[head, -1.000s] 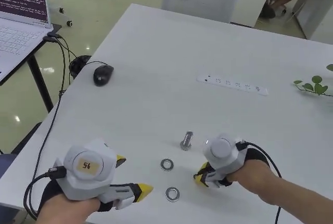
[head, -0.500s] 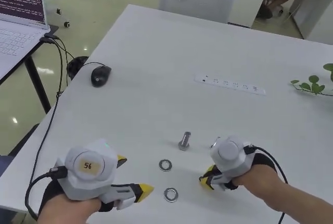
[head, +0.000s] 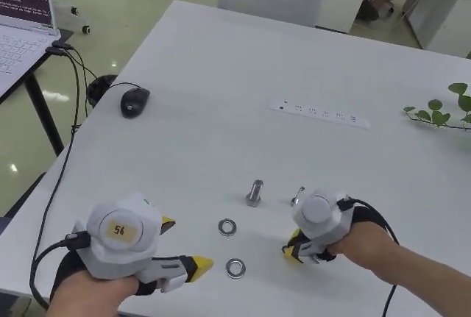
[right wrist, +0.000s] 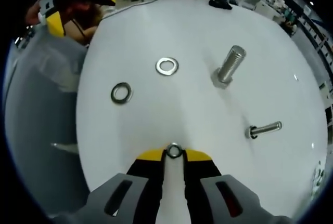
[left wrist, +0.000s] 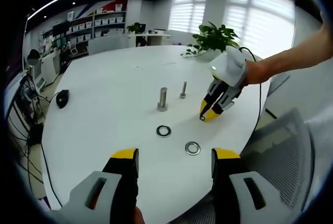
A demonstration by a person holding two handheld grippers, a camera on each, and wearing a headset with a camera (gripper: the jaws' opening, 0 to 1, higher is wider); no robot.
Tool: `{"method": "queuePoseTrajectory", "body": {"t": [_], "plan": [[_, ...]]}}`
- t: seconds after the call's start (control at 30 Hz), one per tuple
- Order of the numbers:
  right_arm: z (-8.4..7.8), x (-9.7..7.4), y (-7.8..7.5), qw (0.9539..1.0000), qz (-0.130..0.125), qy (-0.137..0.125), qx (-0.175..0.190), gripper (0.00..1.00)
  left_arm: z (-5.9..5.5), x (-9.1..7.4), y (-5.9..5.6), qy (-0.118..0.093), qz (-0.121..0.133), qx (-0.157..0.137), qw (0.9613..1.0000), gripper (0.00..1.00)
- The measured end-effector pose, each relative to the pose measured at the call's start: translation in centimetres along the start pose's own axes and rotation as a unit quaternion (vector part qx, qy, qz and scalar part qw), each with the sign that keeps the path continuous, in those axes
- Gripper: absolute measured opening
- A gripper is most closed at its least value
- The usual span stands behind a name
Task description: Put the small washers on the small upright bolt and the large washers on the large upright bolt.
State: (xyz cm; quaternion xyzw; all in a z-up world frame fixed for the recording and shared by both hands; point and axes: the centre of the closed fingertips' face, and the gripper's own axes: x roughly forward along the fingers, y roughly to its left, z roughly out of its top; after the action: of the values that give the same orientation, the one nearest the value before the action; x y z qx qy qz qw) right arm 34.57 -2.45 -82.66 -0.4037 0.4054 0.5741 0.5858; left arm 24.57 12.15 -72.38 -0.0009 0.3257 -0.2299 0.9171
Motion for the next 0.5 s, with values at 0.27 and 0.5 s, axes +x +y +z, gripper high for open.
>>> {"method": "queuePoseTrajectory", "body": {"t": [0.27, 0.5], "plan": [[-0.08, -0.05, -0.04, 0.9998, 0.003, 0.007, -0.015, 0.16, 0.27, 0.56, -0.67, -0.002, -0.007, 0.001, 1.0, 0.56], [-0.13, -0.05, -0.05, 0.9999, -0.002, 0.007, -0.014, 0.15, 0.47, 0.78, -0.82, -0.003, -0.01, 0.002, 0.9999, 0.56]]}}
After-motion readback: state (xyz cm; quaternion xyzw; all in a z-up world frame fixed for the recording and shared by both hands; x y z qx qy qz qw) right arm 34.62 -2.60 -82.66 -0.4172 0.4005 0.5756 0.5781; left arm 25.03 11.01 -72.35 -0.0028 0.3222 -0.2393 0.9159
